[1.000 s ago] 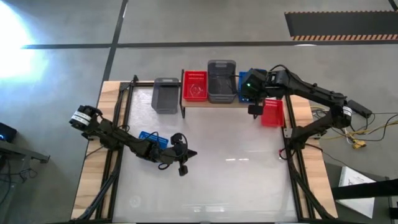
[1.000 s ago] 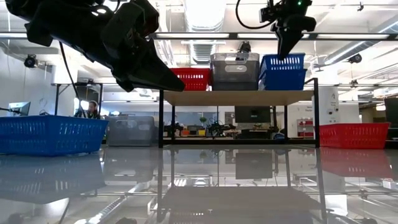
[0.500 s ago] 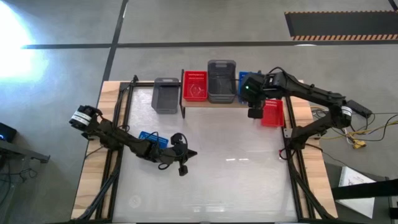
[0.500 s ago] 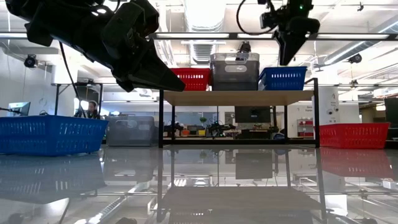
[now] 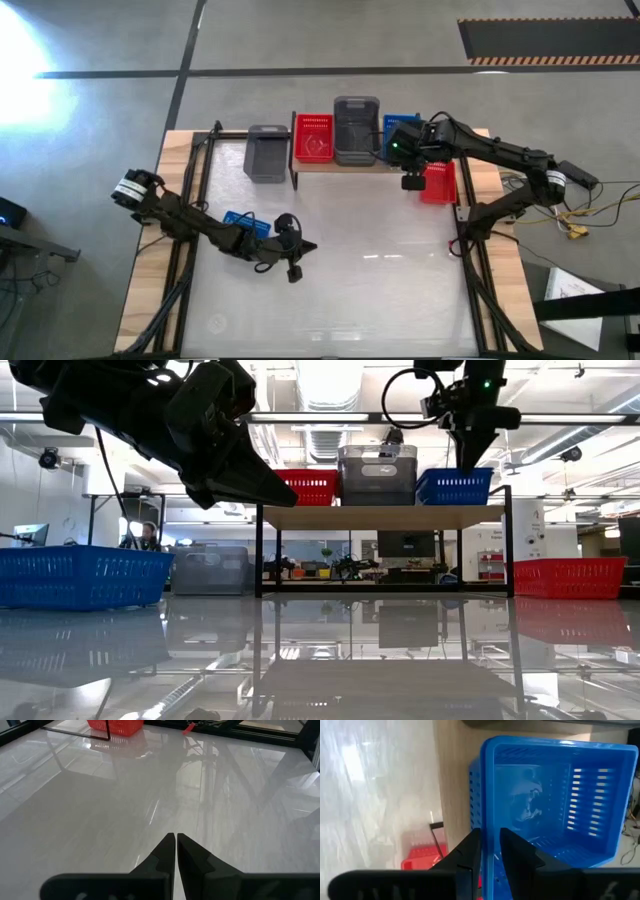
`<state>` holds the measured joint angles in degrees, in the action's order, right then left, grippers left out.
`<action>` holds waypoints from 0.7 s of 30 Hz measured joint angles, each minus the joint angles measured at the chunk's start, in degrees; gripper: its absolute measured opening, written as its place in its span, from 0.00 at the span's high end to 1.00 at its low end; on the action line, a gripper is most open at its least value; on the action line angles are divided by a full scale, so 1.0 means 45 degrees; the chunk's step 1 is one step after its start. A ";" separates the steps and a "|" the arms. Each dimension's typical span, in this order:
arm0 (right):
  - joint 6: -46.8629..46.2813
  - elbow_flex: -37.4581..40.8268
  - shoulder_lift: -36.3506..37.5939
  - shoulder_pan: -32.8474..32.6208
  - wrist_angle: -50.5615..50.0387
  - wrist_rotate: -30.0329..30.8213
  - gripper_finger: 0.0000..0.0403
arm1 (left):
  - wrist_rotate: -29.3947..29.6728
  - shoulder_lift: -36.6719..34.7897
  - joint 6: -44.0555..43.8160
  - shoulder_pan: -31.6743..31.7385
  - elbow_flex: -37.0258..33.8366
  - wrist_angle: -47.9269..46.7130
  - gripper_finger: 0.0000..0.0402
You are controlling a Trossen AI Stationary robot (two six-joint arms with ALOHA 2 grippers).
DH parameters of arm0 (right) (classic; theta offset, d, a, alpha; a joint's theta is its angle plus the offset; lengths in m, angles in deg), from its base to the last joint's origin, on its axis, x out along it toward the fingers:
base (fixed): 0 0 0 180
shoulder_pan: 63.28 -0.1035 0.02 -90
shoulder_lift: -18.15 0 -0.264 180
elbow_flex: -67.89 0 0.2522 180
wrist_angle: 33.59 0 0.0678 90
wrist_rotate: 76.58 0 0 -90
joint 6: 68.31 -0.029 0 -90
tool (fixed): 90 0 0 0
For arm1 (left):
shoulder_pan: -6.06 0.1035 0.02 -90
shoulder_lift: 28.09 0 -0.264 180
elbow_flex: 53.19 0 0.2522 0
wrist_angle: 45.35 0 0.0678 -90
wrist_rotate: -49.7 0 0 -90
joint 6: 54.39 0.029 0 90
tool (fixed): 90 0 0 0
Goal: Stack baskets on shelf by color
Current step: Stack the right blue bin into the blue bin on the shelf, then stack the red bin into the red bin on the shelf
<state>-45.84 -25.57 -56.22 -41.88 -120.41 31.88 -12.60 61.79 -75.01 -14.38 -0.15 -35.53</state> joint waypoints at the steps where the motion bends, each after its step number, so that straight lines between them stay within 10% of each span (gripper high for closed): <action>1: -0.0080 -0.0029 0.0000 0.0000 0.0016 0.0004 0.84 | 0.0000 0.0000 0.0000 0.0000 0.0000 0.0002 1.00; 13: -0.2265 -0.0999 0.0028 -0.0151 -0.0805 -0.0164 0.63 | 0.0000 0.0000 0.0000 0.0000 0.0000 -0.0002 1.00; 21: -0.5674 -0.0499 0.0864 -0.1594 -0.3126 -0.2624 0.64 | 0.0000 0.0000 -0.0006 -0.0013 0.0000 -0.0002 1.00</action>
<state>-71.37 -27.82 -52.33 -49.05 -134.47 20.07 -12.60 61.79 -75.04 -14.44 -0.15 -35.53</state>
